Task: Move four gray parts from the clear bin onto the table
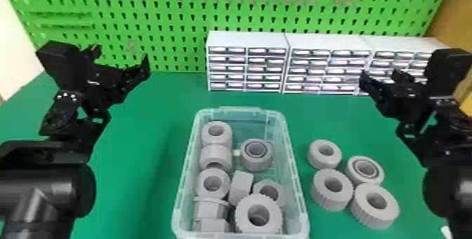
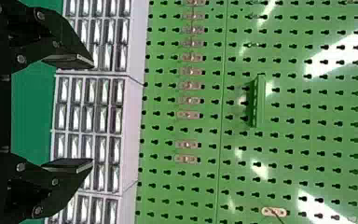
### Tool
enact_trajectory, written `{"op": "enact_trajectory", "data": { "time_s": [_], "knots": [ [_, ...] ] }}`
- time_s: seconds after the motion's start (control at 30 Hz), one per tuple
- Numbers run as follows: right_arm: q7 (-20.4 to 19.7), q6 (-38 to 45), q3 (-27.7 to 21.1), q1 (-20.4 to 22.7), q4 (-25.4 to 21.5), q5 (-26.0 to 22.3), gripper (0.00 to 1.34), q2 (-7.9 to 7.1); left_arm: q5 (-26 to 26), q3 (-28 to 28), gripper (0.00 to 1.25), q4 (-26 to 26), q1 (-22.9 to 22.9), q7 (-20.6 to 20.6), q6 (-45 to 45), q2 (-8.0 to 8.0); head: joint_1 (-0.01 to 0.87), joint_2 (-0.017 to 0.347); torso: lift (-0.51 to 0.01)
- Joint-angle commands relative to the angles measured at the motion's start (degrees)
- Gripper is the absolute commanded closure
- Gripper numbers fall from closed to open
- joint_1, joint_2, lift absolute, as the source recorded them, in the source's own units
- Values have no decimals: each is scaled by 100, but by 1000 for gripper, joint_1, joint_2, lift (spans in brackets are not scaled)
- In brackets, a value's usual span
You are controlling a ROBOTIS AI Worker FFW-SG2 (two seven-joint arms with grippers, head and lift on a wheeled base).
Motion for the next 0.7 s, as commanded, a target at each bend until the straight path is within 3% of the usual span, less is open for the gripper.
{"op": "enact_trajectory", "data": {
  "time_s": [0.0,0.67],
  "knots": [
    [0,51,70,-34,0,-1,510,-14,-16,-1,131,0,-15,0,0,0,678,34,-50],
    [0,95,211,-122,0,-186,510,30,-25,-37,130,0,-15,0,9,9,678,34,-50]
  ]
}}
